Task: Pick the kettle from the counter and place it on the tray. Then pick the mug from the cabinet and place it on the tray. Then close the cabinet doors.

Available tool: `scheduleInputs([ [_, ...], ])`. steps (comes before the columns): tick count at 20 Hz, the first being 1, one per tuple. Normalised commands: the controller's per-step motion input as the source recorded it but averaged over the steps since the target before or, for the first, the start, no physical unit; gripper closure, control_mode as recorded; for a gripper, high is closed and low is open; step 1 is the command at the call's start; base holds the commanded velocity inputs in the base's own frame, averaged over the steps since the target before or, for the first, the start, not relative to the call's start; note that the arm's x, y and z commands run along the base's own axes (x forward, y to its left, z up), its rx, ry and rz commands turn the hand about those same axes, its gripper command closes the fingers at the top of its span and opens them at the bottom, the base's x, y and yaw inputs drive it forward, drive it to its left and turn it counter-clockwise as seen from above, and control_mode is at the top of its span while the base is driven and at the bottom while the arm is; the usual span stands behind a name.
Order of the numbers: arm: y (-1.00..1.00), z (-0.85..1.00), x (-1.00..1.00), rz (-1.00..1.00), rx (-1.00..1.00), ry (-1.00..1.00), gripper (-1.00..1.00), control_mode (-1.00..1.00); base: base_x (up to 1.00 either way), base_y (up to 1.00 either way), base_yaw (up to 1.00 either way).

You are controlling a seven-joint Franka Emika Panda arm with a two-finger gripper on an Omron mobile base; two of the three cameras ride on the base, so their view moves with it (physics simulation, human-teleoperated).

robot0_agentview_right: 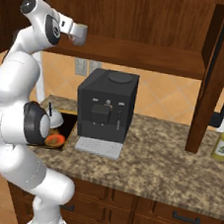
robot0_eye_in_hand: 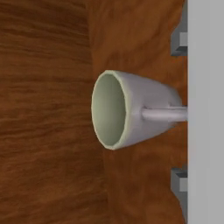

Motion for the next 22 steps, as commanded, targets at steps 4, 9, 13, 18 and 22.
scheduleInputs([
  [4,0.02,-0.05,0.35,0.0,0.0,0.04,-1.0,-1.0,0.0,0.0,0.0],
  [9,0.01,-0.02,0.24,0.0,0.0,0.0,-1.0,-1.0,0.0,0.0,0.0],
  [13,0.0,0.0,0.05,-0.02,-0.01,0.0,-1.0,-1.0,0.0,0.0,0.0],
  [18,0.01,0.0,0.01,-0.07,-0.03,0.0,1.0,-1.0,0.0,0.0,0.0],
  [22,0.0,-0.08,0.08,-0.09,-0.04,-0.01,1.0,-1.0,0.0,0.0,0.0],
])
